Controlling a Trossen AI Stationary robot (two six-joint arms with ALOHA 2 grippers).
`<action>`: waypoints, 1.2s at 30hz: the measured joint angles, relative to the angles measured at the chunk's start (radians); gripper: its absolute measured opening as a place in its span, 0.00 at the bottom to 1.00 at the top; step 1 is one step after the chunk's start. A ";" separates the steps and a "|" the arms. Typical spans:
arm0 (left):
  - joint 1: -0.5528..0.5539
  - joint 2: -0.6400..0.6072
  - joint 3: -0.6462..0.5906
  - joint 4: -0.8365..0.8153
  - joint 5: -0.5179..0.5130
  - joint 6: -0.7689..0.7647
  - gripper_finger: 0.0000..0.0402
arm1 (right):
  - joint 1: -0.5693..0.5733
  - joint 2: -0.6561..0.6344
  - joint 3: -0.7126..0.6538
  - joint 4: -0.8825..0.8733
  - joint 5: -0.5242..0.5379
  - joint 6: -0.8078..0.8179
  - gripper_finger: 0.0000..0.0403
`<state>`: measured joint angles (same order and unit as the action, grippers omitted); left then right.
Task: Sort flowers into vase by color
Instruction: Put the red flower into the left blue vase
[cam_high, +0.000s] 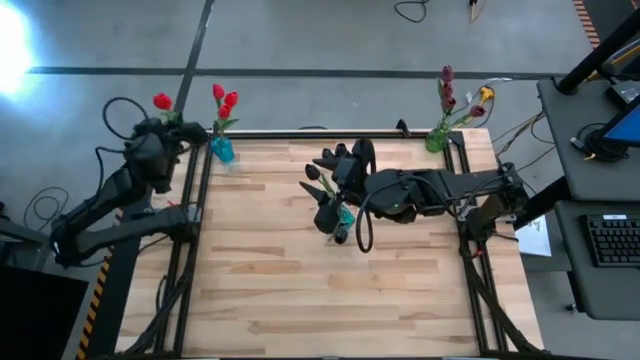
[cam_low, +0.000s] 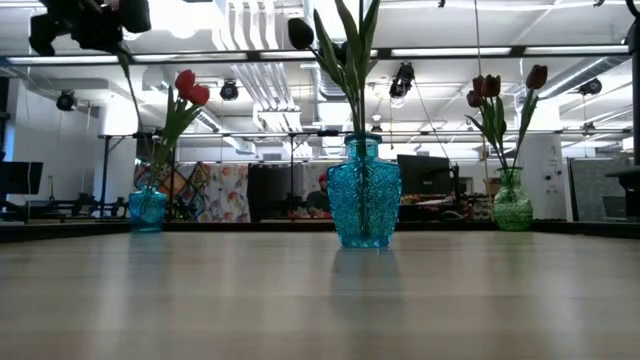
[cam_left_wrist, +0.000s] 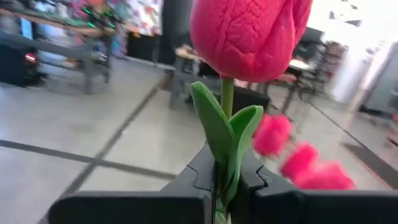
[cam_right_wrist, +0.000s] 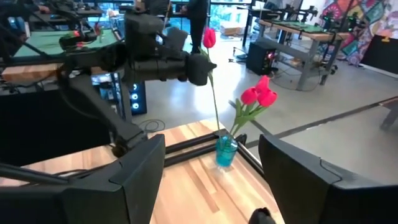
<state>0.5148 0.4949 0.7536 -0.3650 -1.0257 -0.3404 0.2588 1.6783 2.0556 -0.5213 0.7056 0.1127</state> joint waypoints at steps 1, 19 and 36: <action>0.027 0.002 0.000 0.027 0.001 0.024 0.00 | -0.001 0.000 0.000 0.000 0.001 0.000 0.63; 0.480 0.158 0.014 0.177 0.391 0.098 0.00 | -0.004 -0.001 0.000 0.000 0.001 -0.009 0.62; 0.481 0.137 -0.050 0.279 0.387 0.121 0.00 | -0.022 0.001 0.000 -0.039 0.011 0.004 0.61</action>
<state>0.9959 0.6319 0.7034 -0.0865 -0.6385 -0.2194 0.2367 1.6794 2.0552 -0.5607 0.7170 0.1168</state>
